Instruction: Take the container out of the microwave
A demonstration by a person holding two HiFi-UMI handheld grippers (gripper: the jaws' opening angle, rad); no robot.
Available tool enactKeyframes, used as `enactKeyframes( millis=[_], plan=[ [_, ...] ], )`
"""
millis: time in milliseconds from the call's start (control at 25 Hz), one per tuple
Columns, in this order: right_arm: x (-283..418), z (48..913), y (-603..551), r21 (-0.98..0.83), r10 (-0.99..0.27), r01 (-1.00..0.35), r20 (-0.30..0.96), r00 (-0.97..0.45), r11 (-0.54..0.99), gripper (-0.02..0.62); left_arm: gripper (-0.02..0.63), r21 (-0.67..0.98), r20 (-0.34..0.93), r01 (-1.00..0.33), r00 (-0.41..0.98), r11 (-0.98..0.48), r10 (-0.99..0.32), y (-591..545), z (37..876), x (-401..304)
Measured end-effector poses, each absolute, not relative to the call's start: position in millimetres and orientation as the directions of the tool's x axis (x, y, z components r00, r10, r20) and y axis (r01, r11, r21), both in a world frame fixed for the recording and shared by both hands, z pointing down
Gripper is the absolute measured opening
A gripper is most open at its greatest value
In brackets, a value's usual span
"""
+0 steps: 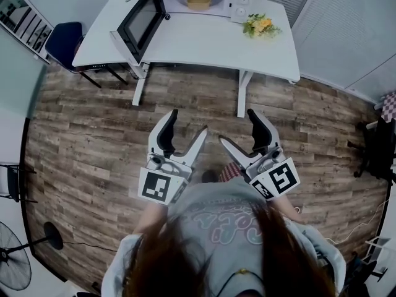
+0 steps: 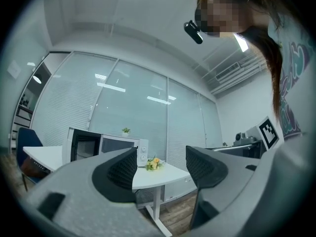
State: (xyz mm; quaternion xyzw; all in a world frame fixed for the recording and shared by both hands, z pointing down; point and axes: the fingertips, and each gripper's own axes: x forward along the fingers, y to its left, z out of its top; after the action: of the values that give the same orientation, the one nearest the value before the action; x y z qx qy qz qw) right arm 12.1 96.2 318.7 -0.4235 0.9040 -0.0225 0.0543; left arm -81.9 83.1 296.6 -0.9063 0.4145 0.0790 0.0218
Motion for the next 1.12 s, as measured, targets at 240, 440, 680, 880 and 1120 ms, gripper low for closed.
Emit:
enactKeyframes(
  millis=[240,440,680,880,1120],
  plan=[
    [20,323,92,-0.107,-0.788,-0.781,-0.070,-0.612,0.616,0.385,0.296,0.032,-0.190,-0.739,0.656,-0.673,-0.730,79,296,-80],
    [24,321,78,-0.111,-0.798,-0.790,-0.086,-0.596,0.602,0.385,0.296,0.034,-0.096,-0.749,0.657,-0.662,-0.748,65,310,-79],
    [19,316,51,-0.089,-0.785,-0.781,-0.107,-0.610,0.618,0.383,0.296,0.011,-0.117,-0.758,0.647,-0.653,-0.753,42,304,-81],
    [25,321,23,-0.091,-0.791,-0.786,-0.108,-0.603,0.611,0.383,0.296,-0.003,-0.093,-0.767,0.639,-0.641,-0.764,11,315,-83],
    [35,335,-18,-0.095,-0.792,-0.786,-0.086,-0.605,0.611,0.382,0.296,0.007,-0.109,-0.765,0.639,-0.643,-0.761,-28,315,-72]
  ],
)
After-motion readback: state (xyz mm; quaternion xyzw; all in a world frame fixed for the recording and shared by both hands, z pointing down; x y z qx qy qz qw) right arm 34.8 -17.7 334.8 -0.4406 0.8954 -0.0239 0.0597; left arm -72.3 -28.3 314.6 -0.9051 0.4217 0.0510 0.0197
